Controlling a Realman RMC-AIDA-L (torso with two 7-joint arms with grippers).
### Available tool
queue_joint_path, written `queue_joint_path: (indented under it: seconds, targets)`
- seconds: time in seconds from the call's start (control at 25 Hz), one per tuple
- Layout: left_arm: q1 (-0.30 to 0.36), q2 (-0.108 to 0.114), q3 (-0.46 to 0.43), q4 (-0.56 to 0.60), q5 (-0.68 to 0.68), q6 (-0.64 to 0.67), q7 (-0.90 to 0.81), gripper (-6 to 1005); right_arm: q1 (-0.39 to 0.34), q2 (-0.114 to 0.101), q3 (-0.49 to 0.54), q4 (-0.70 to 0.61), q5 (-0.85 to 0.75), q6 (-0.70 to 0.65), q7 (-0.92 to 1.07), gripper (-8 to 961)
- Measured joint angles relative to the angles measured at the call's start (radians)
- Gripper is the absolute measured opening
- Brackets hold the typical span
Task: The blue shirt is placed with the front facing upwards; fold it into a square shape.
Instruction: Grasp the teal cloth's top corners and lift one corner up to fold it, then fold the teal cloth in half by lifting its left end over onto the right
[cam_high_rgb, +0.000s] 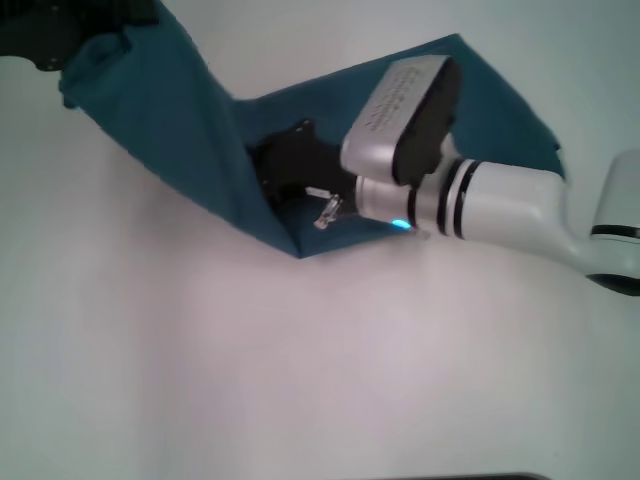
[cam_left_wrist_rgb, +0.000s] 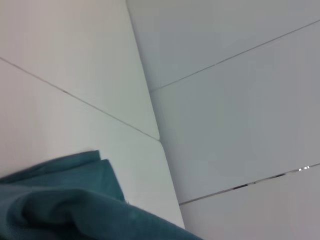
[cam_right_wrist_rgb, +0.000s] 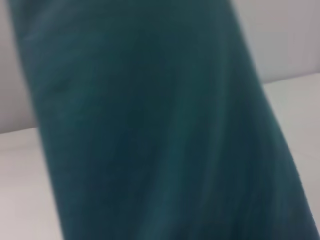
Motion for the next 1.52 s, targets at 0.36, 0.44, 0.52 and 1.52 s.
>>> queue_joint_path:
  seconds: [0.36,0.44,0.52,1.52]
  targets:
    - [0.021,0.006,0.005,0.01,0.009,-0.034,-0.001,38,-0.166,-0.041,0.133,-0.062,-0.055,-0.156,0.036,11]
    - [0.026,0.006,0.006,0.011,0.009,-0.046,-0.001,38,-0.23,-0.041,0.133,-0.139,-0.055,-0.244,0.111,11]
    - [0.028,0.006,0.004,0.012,0.009,-0.052,-0.001,37,-0.268,-0.032,0.128,-0.191,-0.055,-0.282,0.161,10]
    - [0.037,0.02,-0.048,0.011,-0.049,-0.038,-0.006,38,-0.264,-0.036,0.253,0.017,-0.206,-0.23,-0.1,11]
